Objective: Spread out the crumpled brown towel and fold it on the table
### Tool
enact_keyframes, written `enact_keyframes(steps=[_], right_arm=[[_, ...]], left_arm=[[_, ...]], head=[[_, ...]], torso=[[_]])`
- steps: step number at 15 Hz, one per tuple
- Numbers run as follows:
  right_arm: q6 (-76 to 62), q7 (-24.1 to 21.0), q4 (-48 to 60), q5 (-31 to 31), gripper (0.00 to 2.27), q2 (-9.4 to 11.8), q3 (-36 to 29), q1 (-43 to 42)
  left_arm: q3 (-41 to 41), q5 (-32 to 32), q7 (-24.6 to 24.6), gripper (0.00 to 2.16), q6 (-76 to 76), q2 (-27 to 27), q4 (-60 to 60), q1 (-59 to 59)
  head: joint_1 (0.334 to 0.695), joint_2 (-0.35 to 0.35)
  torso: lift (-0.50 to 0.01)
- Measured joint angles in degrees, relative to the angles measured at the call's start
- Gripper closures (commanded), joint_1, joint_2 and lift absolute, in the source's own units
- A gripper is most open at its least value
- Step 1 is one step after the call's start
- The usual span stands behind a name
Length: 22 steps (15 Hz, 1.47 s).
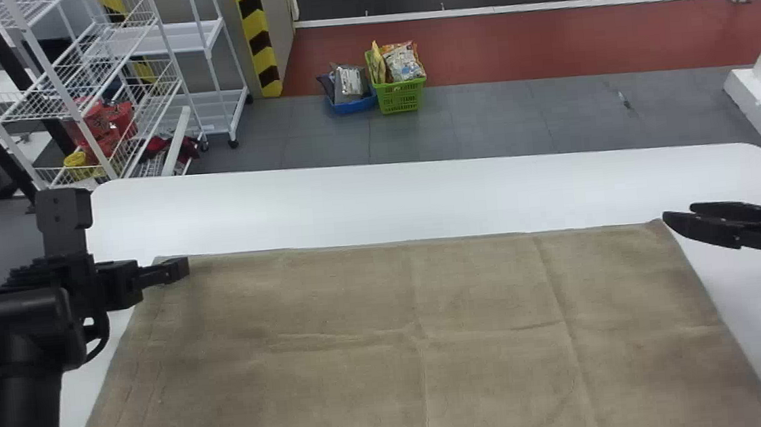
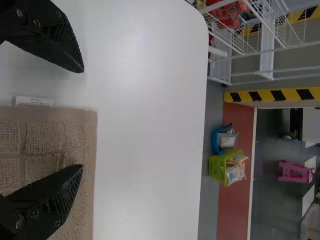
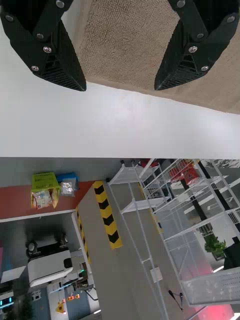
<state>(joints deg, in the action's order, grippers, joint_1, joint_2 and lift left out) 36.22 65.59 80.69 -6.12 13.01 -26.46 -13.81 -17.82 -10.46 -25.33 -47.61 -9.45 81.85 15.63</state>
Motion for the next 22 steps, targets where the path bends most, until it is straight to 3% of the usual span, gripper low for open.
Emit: enact_keyframes(steps=[7,10,13,17,22], right_arm=[[-1.25,-0.03,-0.19,-1.4,0.38,-0.3,0.2,-0.07],[-1.59,-0.03,-0.31,-1.44,0.38,-0.29,0.18,-0.07],[-1.63,-0.03,-0.31,-1.44,0.38,-0.29,0.16,-0.08],[-1.63,-0.14,-0.27,-1.27,0.38,-0.28,-0.62,-0.08],[-3.92,-3.69,-1.44,-4.69,0.38,-0.43,-0.03,-0.76]], left_arm=[[0.01,0.85,-1.03,0.52,0.02,-0.13,-0.41,0.3],[0.12,0.76,-1.21,0.97,0.02,-0.13,-0.6,0.38],[0.23,0.63,-1.28,1.18,0.02,-0.13,-0.6,0.28],[0.3,0.86,-1.35,1.18,-0.06,-0.04,-0.12,-0.3],[0.17,0.89,-1.56,1.18,-0.51,0.23,0.32,-0.7]], head=[[0.695,0.046],[0.695,0.044],[0.695,0.043],[0.695,0.037],[0.695,0.019]], torso=[[-0.127],[-0.127],[-0.127],[-0.127],[-0.127]])
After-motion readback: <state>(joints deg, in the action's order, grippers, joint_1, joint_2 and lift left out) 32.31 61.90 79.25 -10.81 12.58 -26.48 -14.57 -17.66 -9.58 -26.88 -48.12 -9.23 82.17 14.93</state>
